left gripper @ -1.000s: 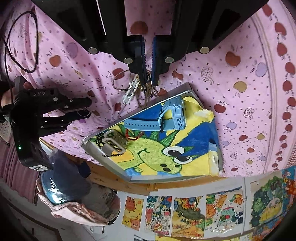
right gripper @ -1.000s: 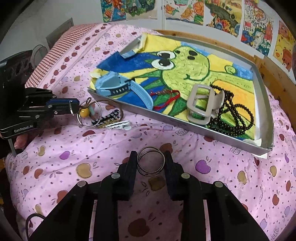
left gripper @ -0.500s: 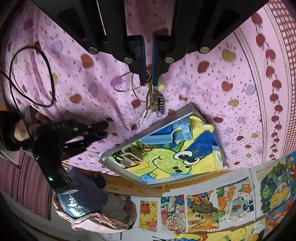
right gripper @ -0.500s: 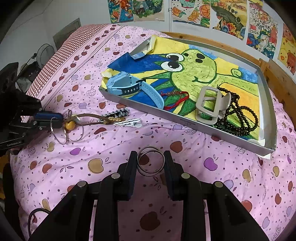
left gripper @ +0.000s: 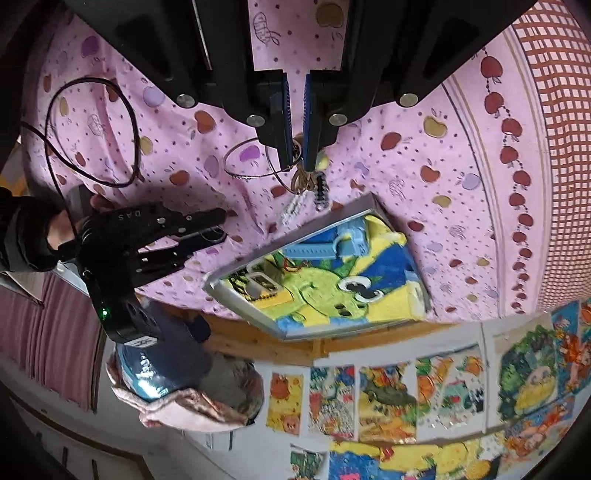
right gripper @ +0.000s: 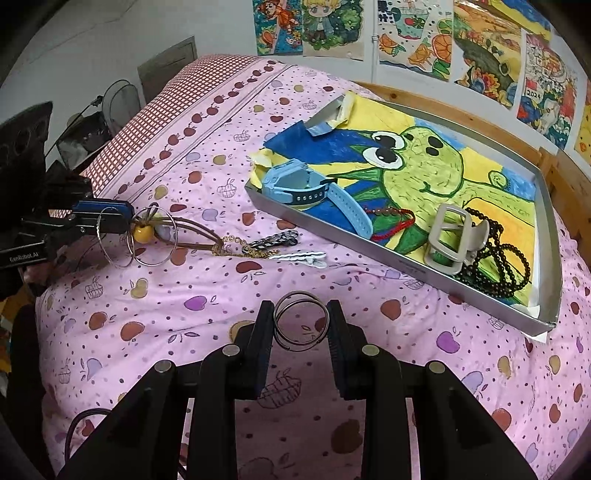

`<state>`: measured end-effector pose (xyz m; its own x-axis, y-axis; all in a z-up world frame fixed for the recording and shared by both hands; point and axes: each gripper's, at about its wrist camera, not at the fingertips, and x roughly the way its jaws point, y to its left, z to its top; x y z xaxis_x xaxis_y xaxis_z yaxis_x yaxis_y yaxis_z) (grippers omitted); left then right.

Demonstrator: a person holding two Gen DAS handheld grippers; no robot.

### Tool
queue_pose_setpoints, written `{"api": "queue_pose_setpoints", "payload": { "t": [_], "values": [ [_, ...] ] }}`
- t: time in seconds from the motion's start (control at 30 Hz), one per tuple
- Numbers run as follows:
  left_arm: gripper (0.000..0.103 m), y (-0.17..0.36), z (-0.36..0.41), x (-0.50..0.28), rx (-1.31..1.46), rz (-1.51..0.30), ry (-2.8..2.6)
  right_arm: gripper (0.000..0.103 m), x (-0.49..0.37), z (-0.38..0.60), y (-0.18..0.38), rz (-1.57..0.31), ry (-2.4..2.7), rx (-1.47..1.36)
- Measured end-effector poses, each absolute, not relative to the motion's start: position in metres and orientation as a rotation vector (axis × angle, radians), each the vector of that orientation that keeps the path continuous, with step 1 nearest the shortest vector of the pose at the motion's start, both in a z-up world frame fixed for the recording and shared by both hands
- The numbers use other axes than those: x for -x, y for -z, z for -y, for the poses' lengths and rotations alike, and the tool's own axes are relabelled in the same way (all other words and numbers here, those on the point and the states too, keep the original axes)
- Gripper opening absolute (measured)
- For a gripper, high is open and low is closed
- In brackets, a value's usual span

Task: Organize jewelry
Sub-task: 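Carry the rings over the tray with the right tool while the left tool carries the keys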

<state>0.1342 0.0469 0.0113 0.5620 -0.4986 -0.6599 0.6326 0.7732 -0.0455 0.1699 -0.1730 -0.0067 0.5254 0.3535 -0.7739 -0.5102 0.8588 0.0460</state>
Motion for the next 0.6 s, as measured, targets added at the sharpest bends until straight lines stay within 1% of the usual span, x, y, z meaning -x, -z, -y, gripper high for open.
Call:
{"api": "queue_pose_setpoints", "payload": {
  "t": [0.07, 0.23, 0.6],
  "values": [
    [0.006, -0.012, -0.048, -0.134, -0.201, -0.713, 0.675, 0.025, -0.170, 0.174, 0.007, -0.877, -0.522, 0.191],
    [0.006, -0.013, -0.063, -0.141, -0.080, -0.745, 0.691, 0.025, -0.170, 0.175, 0.007, -0.879, -0.526, 0.180],
    [0.006, 0.001, -0.066, -0.113, -0.198, -0.758, 0.666, 0.025, -0.162, 0.167, 0.002, -0.856, -0.591, 0.194]
  ]
}}
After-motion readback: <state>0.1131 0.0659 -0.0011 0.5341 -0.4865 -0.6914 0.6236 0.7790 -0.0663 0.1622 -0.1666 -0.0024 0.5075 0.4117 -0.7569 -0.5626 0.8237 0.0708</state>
